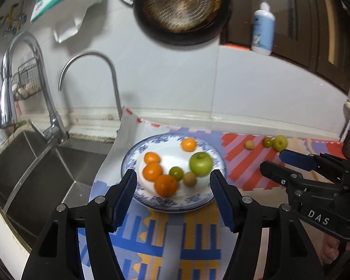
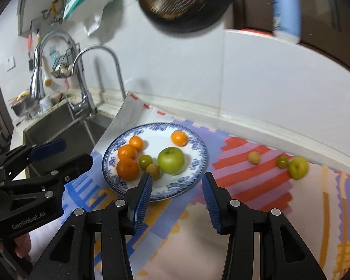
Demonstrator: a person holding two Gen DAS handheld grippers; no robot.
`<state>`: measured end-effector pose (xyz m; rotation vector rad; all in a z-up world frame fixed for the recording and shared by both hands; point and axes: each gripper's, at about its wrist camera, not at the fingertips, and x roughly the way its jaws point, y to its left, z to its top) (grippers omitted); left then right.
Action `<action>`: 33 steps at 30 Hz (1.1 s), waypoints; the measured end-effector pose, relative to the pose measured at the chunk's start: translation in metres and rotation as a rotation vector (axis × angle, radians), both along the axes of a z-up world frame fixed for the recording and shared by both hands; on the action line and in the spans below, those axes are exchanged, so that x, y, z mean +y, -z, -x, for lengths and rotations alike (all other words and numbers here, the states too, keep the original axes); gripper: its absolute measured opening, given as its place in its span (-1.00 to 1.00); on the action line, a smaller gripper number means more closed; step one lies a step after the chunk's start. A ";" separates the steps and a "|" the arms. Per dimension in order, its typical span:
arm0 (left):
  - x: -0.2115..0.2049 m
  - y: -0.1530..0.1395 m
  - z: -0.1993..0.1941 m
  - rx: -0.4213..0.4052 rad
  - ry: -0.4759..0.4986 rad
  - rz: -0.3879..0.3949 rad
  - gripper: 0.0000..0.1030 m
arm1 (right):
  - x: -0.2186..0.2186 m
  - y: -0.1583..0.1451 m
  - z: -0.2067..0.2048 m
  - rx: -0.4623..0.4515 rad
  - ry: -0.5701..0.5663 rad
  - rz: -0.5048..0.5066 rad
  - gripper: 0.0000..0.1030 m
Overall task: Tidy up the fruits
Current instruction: 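Move both grippers back toward the remaining fruits on the mat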
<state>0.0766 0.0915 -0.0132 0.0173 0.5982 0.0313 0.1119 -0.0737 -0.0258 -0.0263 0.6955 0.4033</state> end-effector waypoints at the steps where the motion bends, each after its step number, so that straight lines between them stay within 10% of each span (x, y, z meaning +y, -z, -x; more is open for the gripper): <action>1: -0.004 -0.003 0.003 -0.011 0.010 -0.006 0.28 | -0.006 -0.004 0.004 -0.009 0.017 -0.005 -0.12; 19: -0.087 -0.029 -0.006 -0.133 0.109 -0.033 0.70 | -0.095 -0.027 0.029 -0.090 0.235 -0.009 0.14; 33: -0.141 -0.018 -0.064 -0.080 0.183 -0.051 0.77 | -0.155 -0.020 0.000 -0.069 0.348 -0.003 0.34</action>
